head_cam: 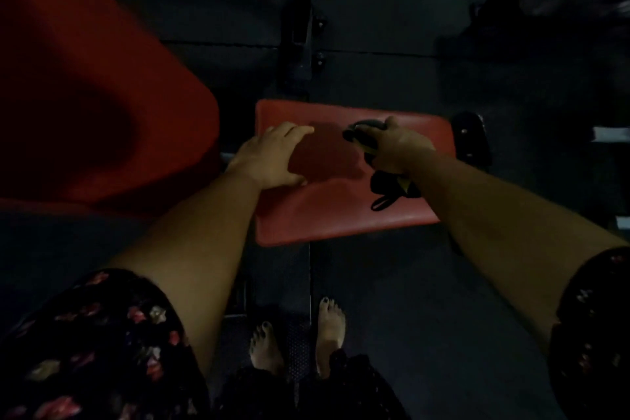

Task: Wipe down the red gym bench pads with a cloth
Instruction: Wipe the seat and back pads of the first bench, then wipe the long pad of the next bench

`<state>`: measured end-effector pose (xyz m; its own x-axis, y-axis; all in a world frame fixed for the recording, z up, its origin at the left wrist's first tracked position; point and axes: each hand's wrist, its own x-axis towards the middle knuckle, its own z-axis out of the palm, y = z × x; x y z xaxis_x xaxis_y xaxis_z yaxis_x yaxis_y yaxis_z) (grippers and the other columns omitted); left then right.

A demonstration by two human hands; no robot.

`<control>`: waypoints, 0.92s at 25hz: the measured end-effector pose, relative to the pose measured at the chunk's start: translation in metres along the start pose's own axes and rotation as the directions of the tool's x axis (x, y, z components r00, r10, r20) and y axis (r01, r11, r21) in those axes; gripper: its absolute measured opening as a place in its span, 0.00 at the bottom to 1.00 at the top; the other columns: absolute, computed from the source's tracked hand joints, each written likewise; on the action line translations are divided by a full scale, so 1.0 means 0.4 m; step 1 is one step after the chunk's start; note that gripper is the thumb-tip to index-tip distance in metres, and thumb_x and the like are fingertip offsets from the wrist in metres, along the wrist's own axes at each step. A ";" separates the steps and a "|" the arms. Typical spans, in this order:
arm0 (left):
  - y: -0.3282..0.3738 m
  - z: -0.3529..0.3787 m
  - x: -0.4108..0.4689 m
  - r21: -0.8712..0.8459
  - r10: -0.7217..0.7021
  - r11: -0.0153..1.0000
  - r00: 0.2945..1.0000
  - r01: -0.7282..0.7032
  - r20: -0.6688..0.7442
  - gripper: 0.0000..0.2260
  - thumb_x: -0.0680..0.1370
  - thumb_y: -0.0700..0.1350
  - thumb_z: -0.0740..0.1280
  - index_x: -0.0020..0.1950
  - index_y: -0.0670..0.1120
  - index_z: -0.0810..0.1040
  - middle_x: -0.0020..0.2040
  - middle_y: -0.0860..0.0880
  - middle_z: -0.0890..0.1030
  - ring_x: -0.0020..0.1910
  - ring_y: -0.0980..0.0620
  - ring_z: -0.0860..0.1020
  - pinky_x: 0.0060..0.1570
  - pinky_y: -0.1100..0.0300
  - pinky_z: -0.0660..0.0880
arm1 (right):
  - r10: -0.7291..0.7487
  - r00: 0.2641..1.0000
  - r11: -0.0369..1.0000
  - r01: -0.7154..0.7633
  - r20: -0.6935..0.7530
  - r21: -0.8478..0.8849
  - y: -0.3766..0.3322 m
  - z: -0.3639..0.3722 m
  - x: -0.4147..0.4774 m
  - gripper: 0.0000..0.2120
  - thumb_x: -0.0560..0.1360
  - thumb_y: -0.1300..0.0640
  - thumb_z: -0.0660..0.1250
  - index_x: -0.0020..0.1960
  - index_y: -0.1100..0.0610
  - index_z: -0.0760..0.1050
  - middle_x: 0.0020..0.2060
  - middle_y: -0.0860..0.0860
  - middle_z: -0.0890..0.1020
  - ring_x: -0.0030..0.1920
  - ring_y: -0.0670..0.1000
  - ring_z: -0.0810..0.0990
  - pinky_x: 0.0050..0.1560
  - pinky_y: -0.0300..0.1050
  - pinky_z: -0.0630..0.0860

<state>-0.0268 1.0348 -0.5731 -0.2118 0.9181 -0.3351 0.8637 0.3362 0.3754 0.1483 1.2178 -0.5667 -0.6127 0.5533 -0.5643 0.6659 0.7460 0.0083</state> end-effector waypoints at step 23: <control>0.417 -0.693 -0.346 0.163 0.219 0.966 0.971 -0.202 -0.096 0.38 0.68 0.62 0.74 0.74 0.57 0.64 0.71 0.51 0.67 0.69 0.48 0.69 0.64 0.44 0.70 | 0.178 0.960 0.980 -0.152 -0.216 0.131 0.072 -0.585 -0.773 0.33 0.69 0.52 0.72 0.70 0.51 0.63 0.60 0.56 0.66 0.59 0.62 0.74 0.54 0.55 0.76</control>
<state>0.0198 1.0222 -0.2245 -0.0605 0.9853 -0.1600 0.9514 0.1054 0.2893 0.2575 1.1549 -0.1988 -0.5615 0.7441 -0.3619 0.8014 0.5980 -0.0140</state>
